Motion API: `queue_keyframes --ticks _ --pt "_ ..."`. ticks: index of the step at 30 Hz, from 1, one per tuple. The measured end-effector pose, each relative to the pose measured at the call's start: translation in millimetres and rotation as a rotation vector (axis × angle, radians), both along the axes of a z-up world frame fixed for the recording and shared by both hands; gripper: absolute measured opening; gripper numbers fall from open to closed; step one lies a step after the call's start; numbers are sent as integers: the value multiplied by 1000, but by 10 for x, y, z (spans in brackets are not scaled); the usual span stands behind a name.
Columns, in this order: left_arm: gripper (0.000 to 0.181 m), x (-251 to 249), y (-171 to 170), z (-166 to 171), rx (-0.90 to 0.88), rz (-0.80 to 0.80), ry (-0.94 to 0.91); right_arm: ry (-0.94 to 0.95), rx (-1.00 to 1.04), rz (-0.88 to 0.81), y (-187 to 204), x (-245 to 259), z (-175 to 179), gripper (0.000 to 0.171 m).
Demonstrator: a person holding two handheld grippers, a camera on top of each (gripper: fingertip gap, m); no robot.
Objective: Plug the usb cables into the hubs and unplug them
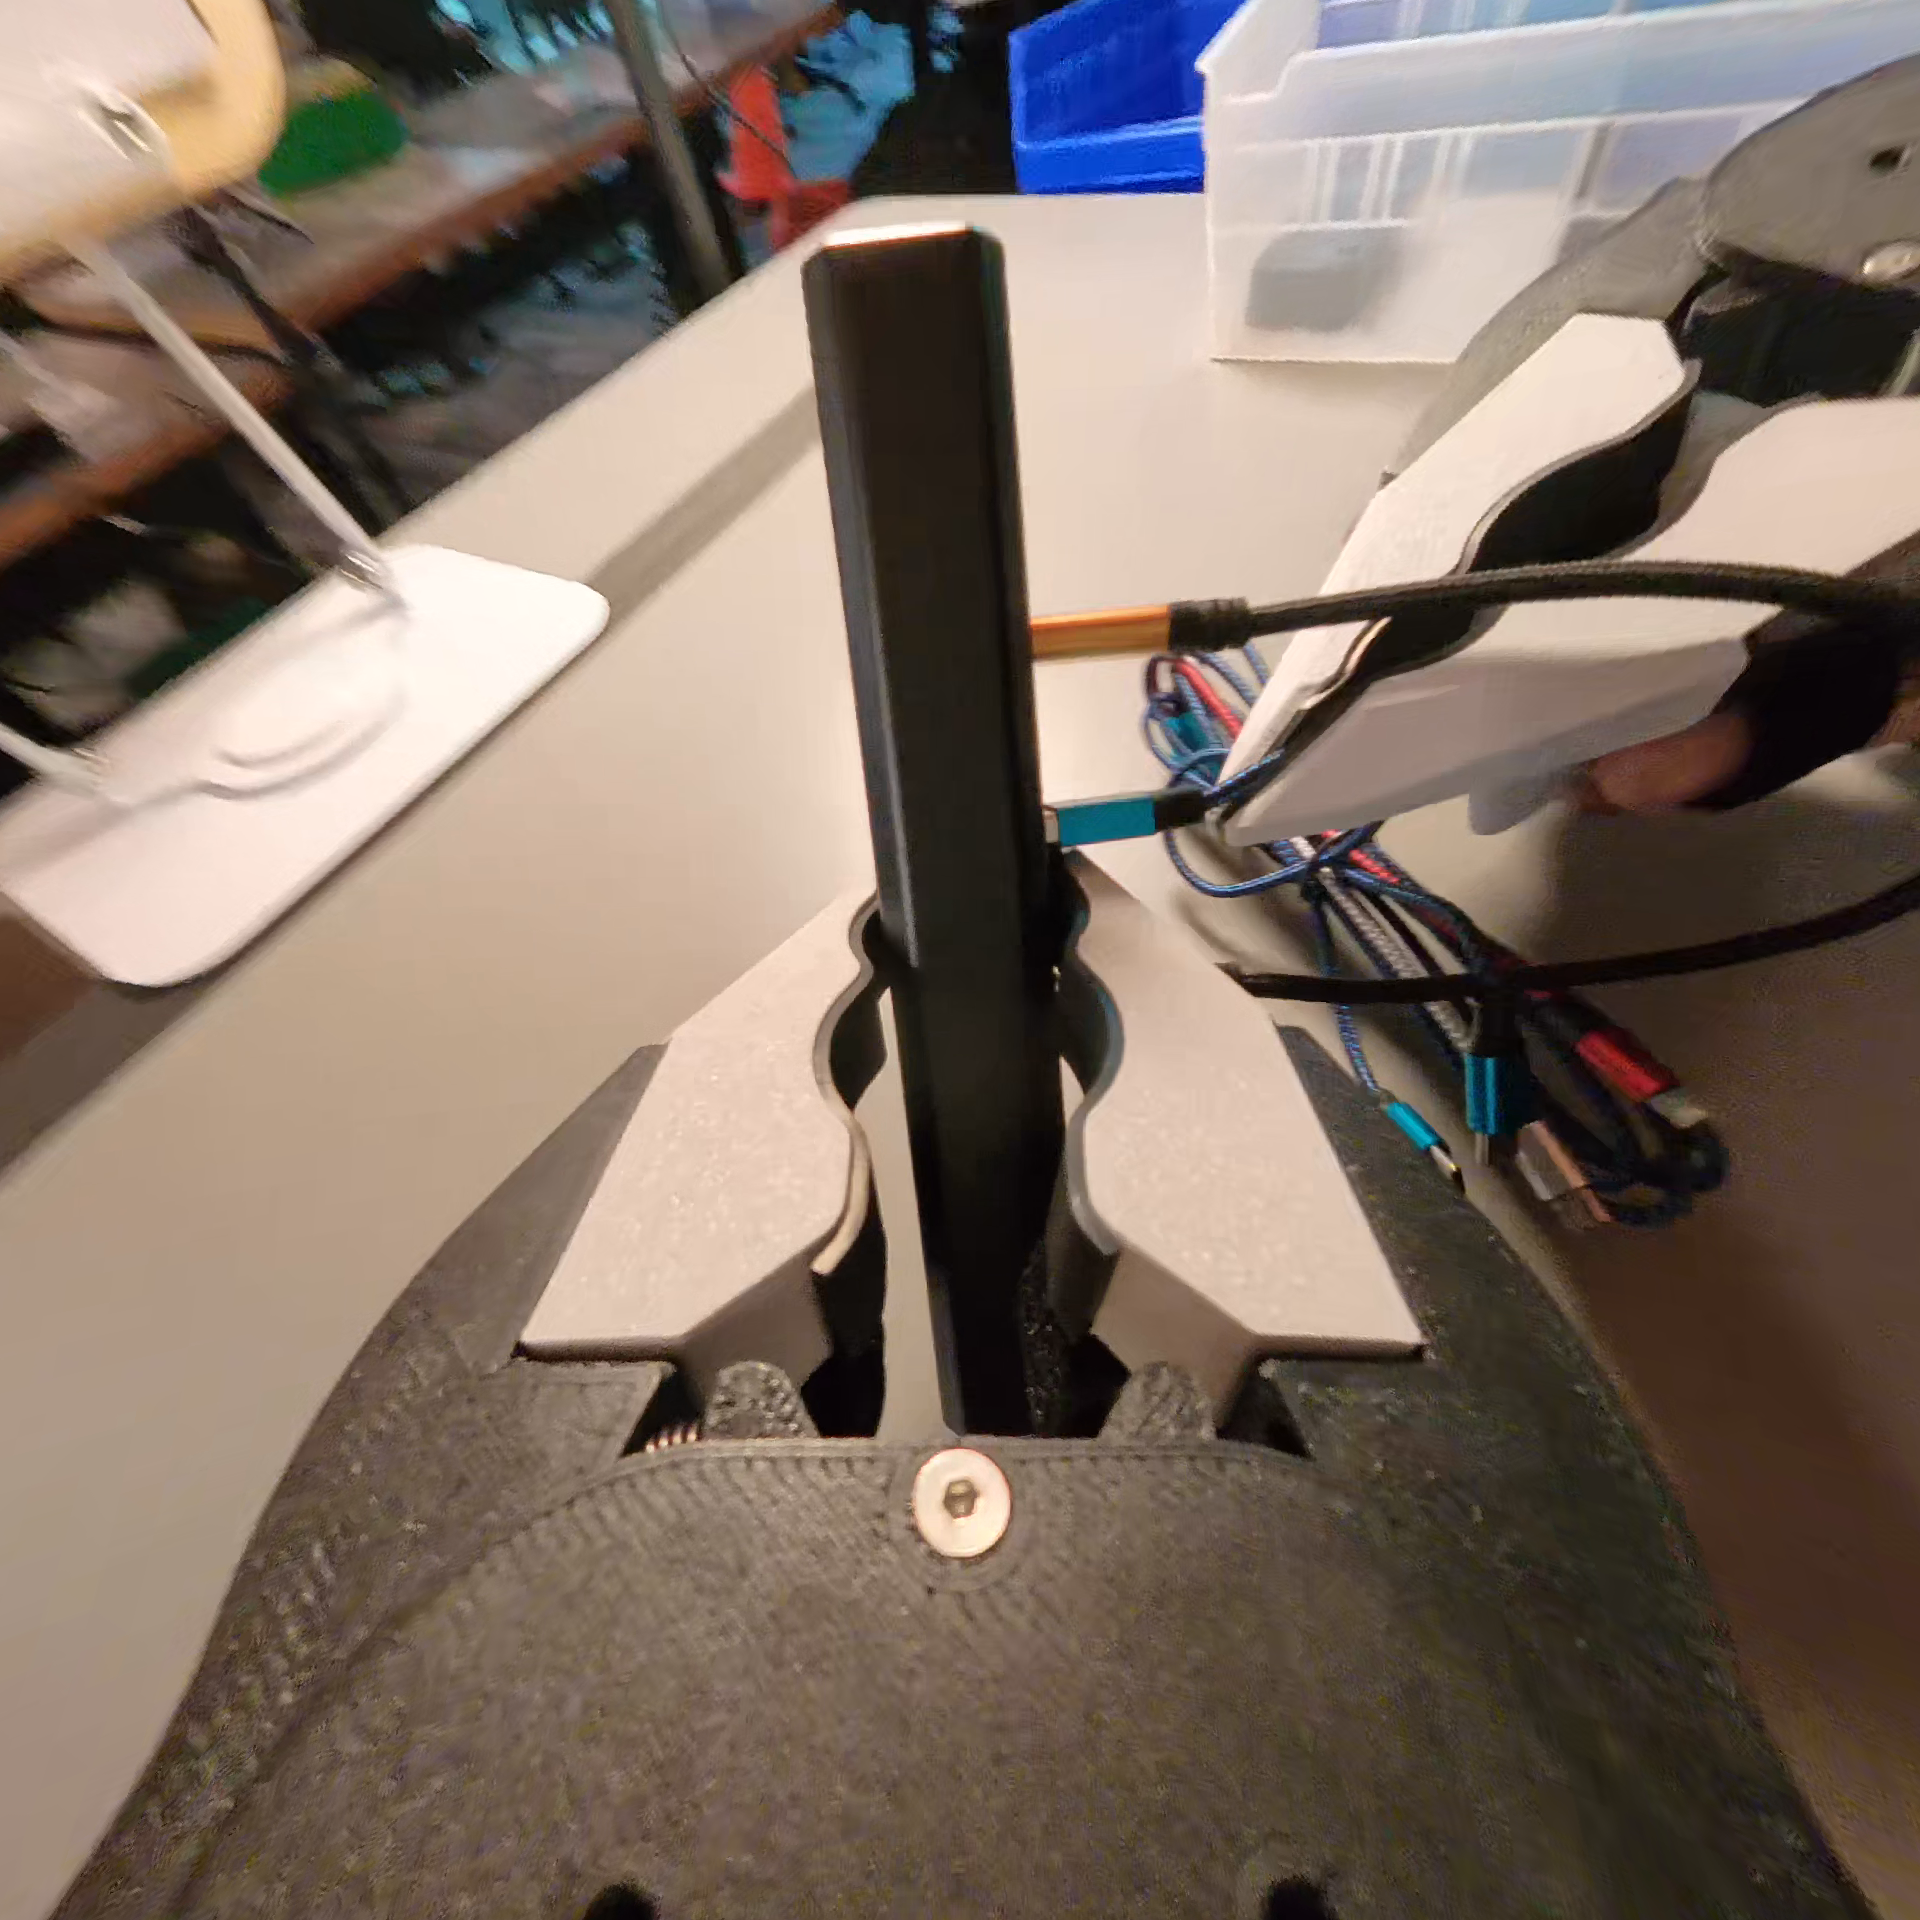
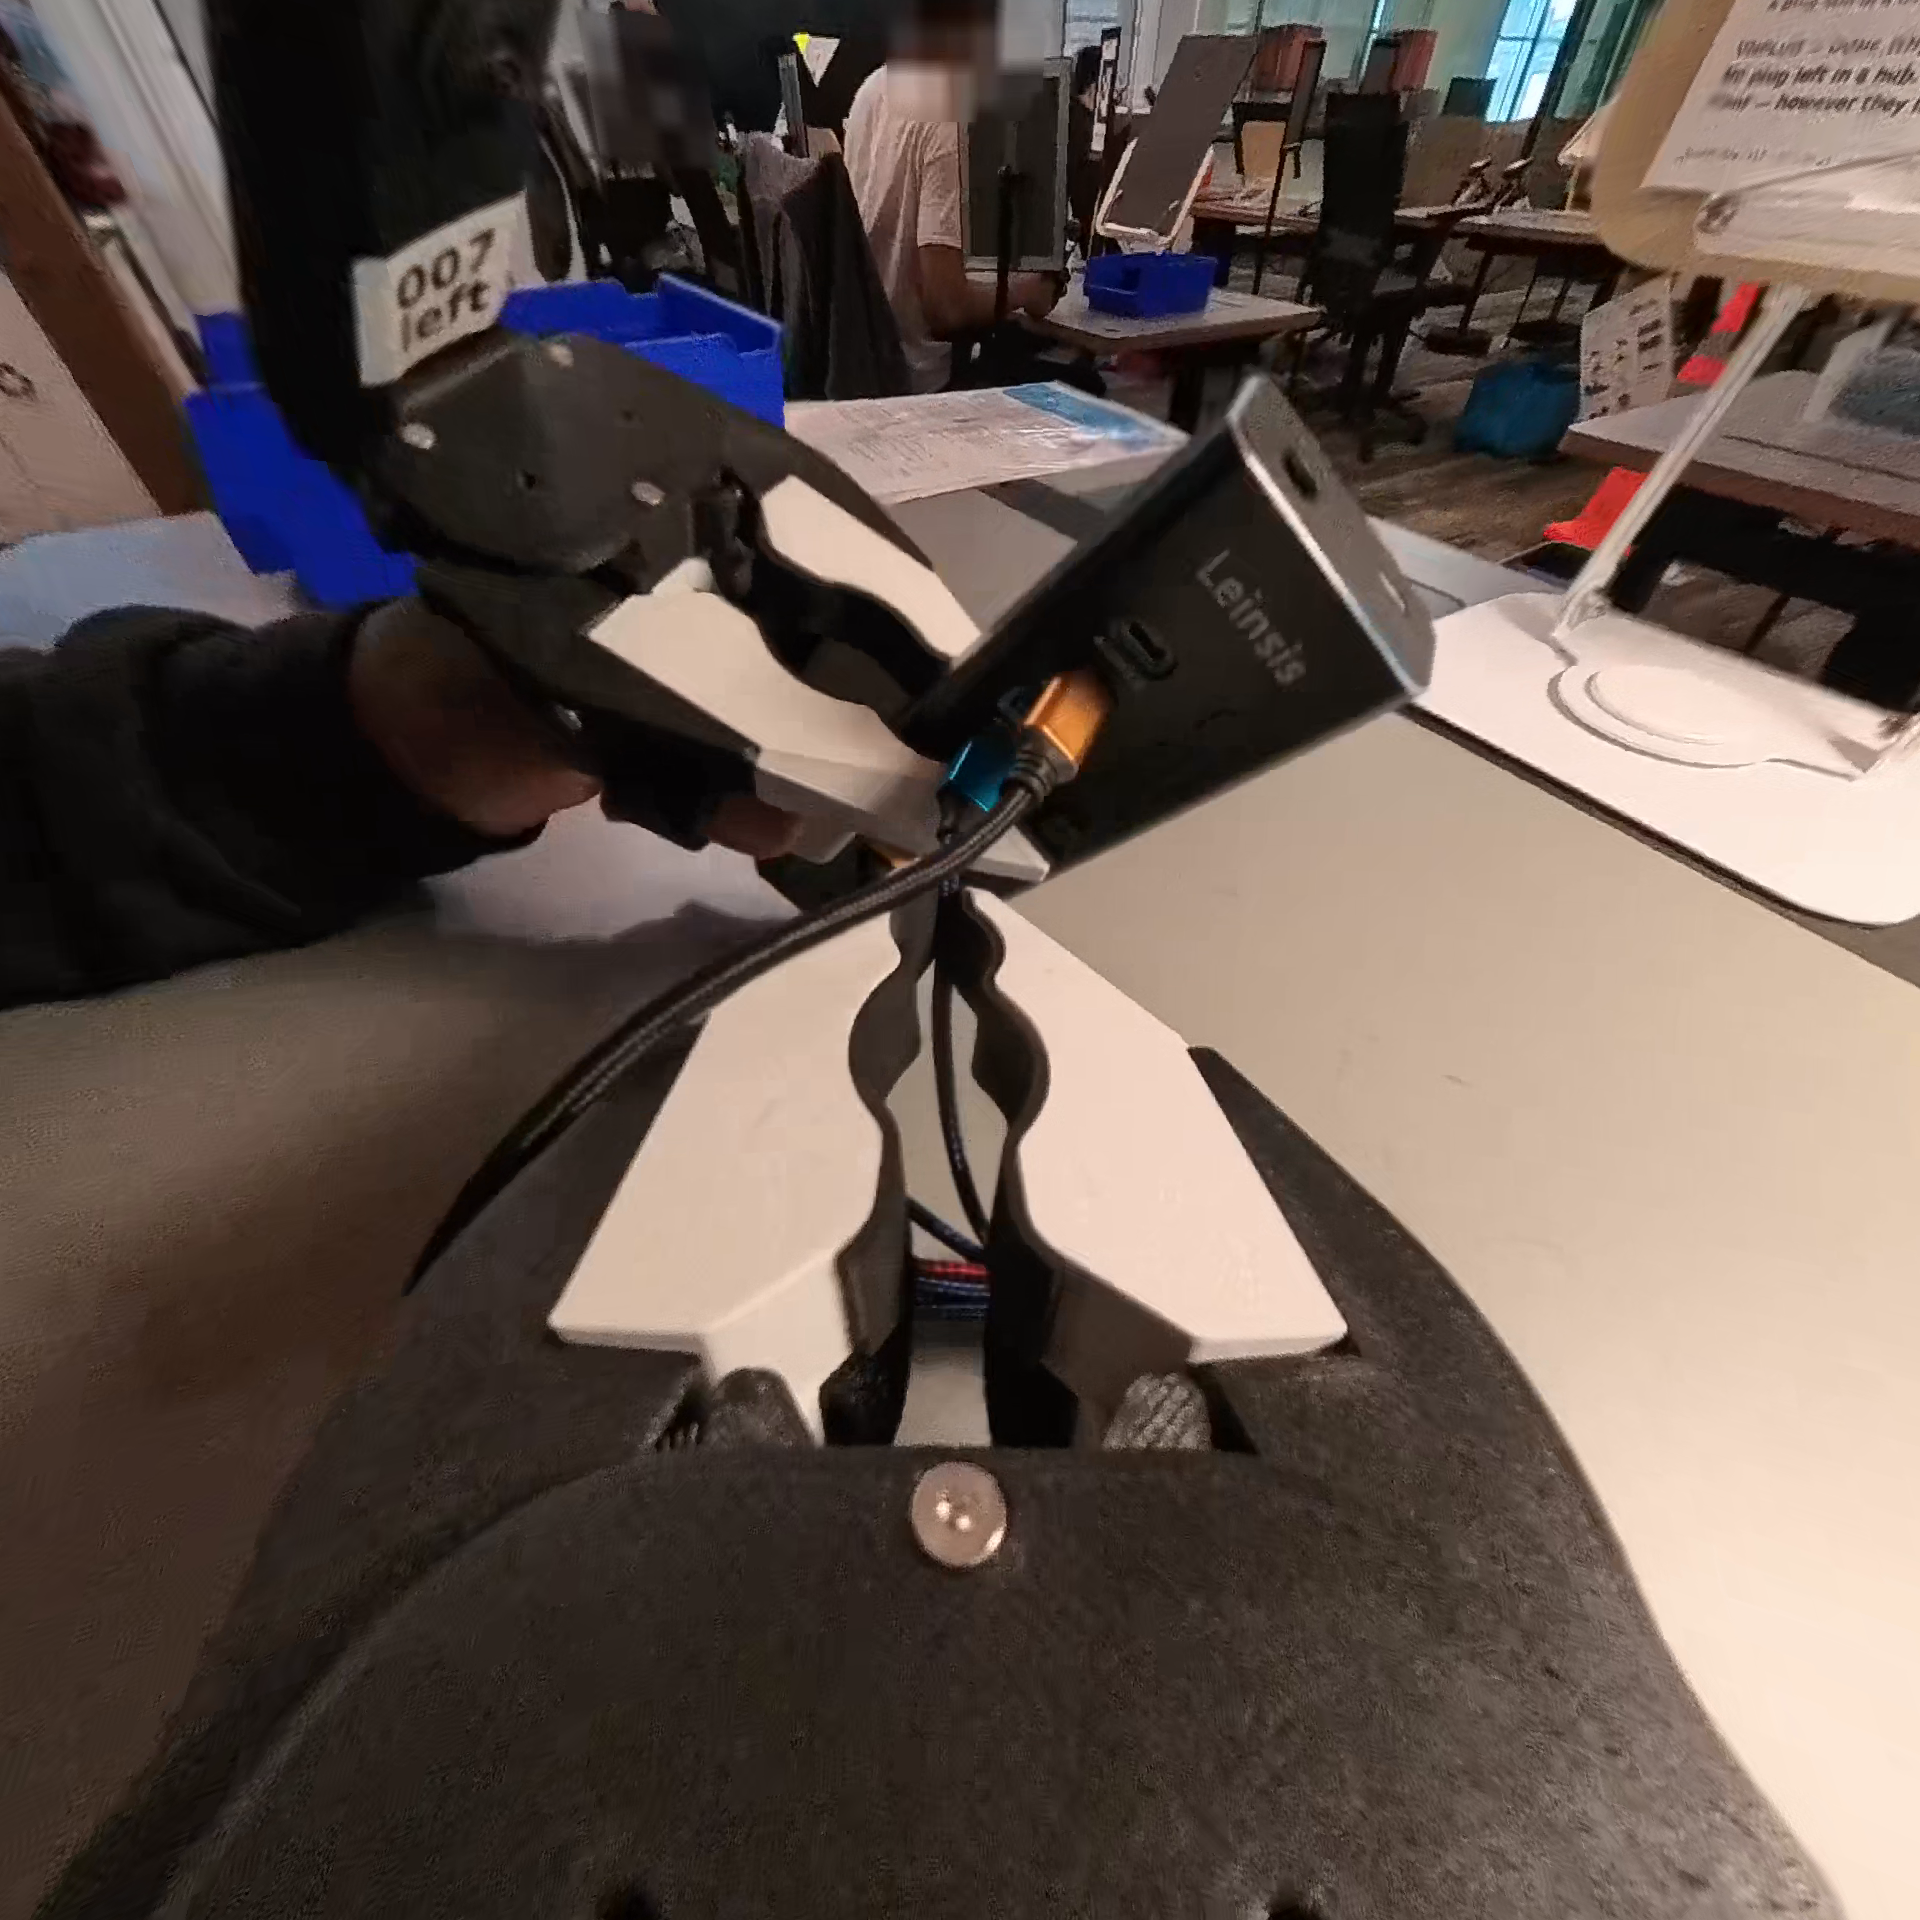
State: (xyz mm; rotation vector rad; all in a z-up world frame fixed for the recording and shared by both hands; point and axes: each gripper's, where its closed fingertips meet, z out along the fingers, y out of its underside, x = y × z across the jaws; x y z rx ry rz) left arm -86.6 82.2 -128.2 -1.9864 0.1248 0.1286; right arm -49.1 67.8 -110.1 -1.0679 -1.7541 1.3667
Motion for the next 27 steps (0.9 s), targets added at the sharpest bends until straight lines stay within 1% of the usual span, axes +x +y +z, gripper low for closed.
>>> queue_keyframes --ticks 3,8,13,16,18,20,22,24,27 --pt "33 82 -3 -46 0 -45 -157 52 95 -9 -10 19 27 2" --pt "34 122 -10 4 16 -67 -196 88 142 -36 65 24 55 2" --pt "34 194 -24 -17 -9 -90 -342 126 193 -49 58 45 107 2" --pt "33 190 -34 -31 -24 -76 -399 107 163 -54 40 44 108 2" --pt "32 125 -17 3 7 -31 -327 67 114 -53 13 38 97 1" --pt "31 56 -20 49 33 9 -189 40 88 -49 -17 39 57 1" --pt "31 28 -27 109 53 33 -153 41 105 -56 56 18 54 2" --pt "32 -1 -23 156 67 61 -108 13 53 -57 120 -12 61 2" --pt "31 -14 -36 207 100 63 -91 -5 -17 -58 -32 19 47 2"
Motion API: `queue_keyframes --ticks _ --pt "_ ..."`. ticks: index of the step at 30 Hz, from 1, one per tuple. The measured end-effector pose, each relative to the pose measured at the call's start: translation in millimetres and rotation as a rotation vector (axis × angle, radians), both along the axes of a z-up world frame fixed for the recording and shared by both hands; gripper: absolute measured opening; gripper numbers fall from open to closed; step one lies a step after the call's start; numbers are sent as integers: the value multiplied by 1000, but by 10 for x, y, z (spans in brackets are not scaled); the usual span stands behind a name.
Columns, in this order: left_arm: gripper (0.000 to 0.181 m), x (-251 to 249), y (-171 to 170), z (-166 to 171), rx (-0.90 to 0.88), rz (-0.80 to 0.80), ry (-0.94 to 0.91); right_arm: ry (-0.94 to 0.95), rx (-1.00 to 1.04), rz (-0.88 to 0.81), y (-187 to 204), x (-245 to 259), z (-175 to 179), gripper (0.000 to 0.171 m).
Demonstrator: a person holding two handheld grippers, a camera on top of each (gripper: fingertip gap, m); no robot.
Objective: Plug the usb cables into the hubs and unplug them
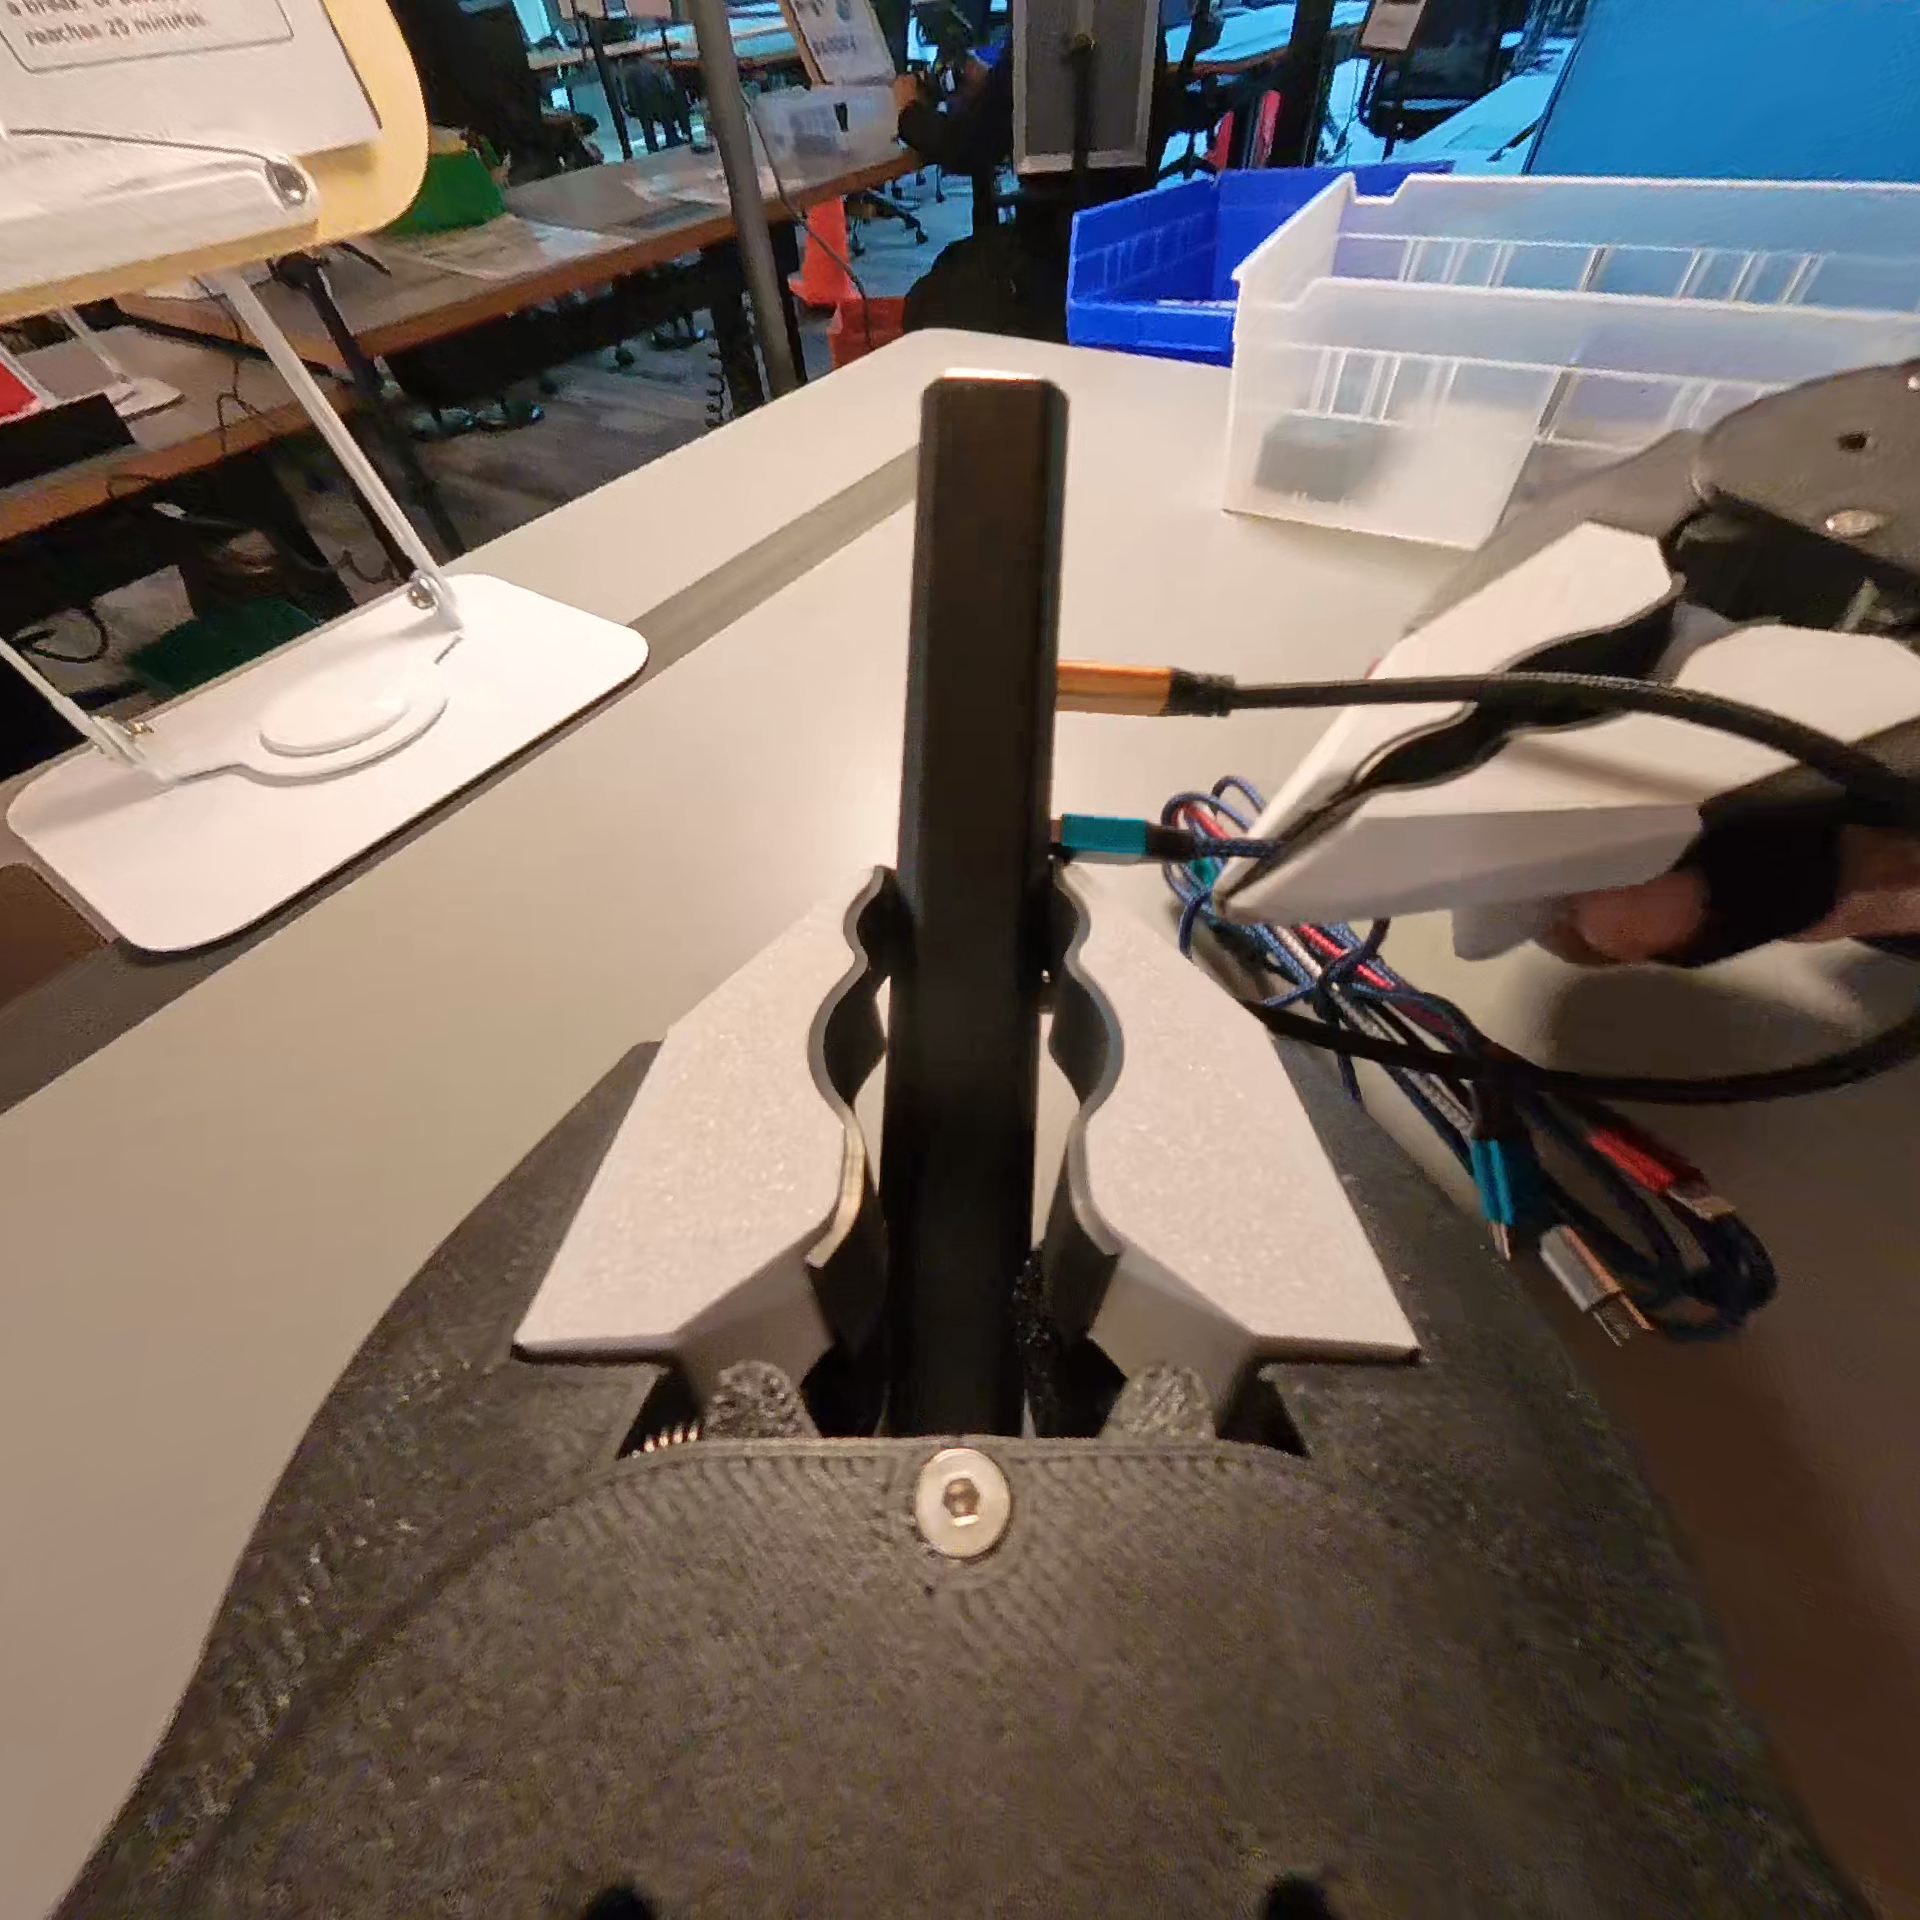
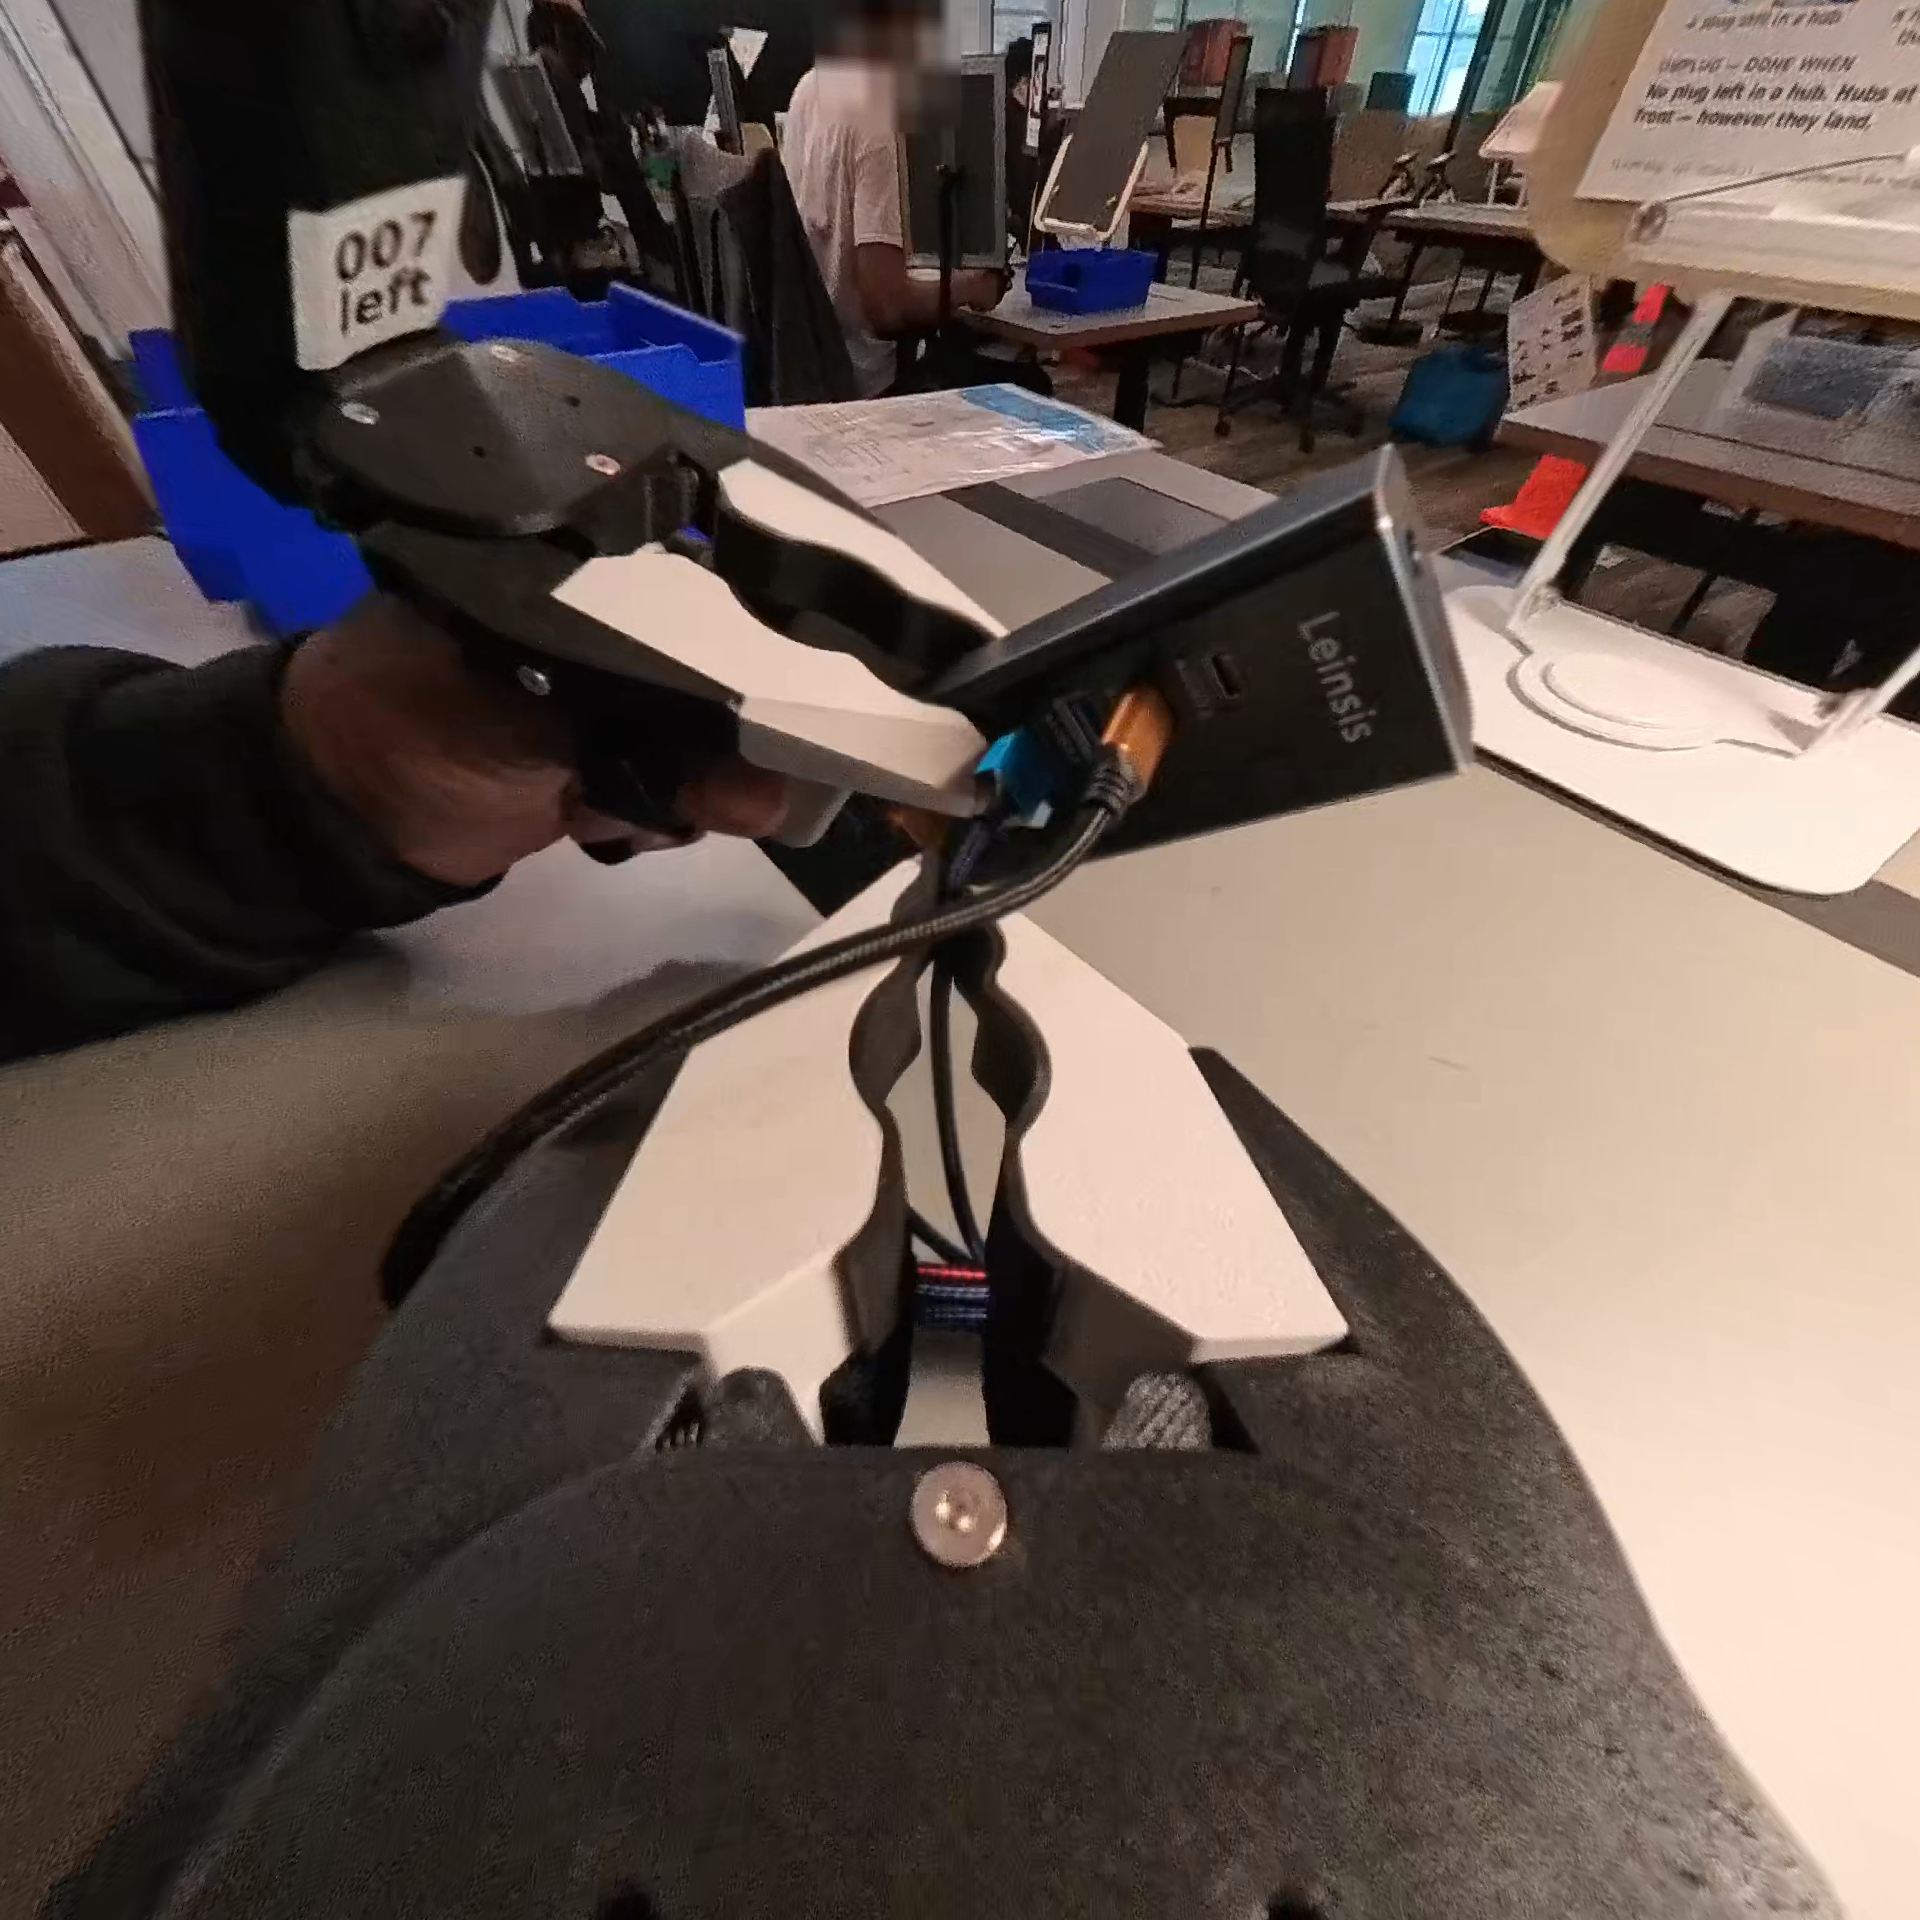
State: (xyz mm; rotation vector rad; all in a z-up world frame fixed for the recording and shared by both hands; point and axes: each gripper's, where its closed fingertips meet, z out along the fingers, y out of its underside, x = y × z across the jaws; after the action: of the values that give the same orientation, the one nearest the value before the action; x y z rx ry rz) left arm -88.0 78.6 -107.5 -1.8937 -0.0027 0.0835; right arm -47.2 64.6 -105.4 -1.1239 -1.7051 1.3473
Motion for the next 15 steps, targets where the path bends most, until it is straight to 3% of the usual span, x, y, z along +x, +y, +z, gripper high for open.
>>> queue_keyframes --ticks 6,11,15 --pt "31 -24 18 -21 -16 27 67 -20 -23 -25 33 -9 -28 2" --pt "31 -20 -9 50 -23 32 138 26 94 -14 138 -24 -9 3" --pt "31 -6 -22 47 -7 -2 129 4 1 -18 -47 35 38 2"
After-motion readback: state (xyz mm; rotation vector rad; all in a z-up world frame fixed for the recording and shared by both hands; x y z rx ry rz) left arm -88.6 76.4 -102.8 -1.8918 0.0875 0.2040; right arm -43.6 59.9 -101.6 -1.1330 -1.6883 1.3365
